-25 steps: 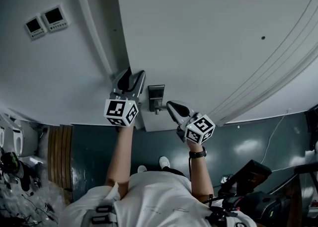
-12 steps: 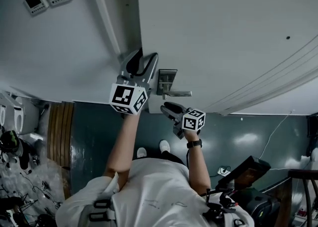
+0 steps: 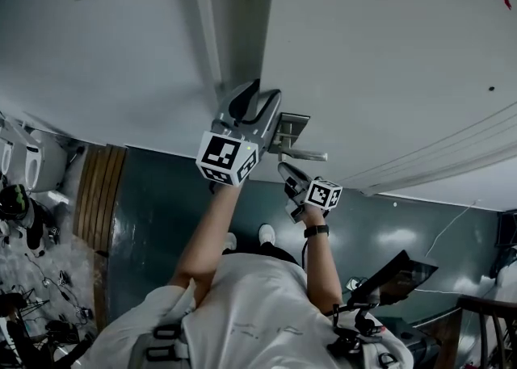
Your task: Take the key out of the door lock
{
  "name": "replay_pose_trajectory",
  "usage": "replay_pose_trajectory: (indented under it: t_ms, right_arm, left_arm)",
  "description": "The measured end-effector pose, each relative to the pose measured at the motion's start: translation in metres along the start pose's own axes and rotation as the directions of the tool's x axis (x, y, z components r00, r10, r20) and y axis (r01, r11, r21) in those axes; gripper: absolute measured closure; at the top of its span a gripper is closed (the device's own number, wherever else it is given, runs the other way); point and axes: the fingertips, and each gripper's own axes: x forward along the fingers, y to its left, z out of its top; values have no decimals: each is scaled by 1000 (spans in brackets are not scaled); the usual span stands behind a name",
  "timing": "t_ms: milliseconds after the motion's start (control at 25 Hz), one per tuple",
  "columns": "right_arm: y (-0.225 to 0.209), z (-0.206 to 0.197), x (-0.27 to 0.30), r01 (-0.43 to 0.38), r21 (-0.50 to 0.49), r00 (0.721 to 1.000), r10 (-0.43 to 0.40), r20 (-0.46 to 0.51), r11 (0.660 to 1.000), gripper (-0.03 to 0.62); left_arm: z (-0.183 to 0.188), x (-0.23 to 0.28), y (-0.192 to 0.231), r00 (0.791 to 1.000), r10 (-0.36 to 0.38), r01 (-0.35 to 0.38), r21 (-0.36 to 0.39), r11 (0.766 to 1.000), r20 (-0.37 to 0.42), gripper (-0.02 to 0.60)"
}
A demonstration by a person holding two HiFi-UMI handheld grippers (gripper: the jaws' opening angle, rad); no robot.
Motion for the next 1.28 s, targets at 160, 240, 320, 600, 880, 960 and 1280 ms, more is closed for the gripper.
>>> replay_pose_trajectory:
  t_ms: [160,240,320,600,880,960,1280]
  right_arm:
    - [3,0,1,-24,40,1000,23,17,999,522]
    - [3,0,3,-29,55,999,28,20,998,510]
    - [2,-1,3,-22,76,1000,21,13,997,479]
    - [-9,30,8,-24,191,992,0,125,981,458]
    - [-17,30,26,-25,281,990,-15,141,959,540]
    - [-21,28,24,-58,358,984,-6,176,932,551]
    - [-23,25,18,-94,466,967,-30,252,880,565]
  left_arm:
    - [-5,-4,2,999,18,-17,18,1000,-28,433]
    - [-7,-3,3,999,19,-18,35,999,-38,434]
    - [-8,-2,3,999,20,-19,47,999,-37,434]
    - [-9,-2,4,997,23,-20,48,999,-67,436]
    - [-7,-3,5,996,20,-15,53,998,-82,433]
    - [-7,-3,6,996,23,-19,52,998,-81,433]
    - [-8,-3,6,996,12,-8,47,999,-86,431]
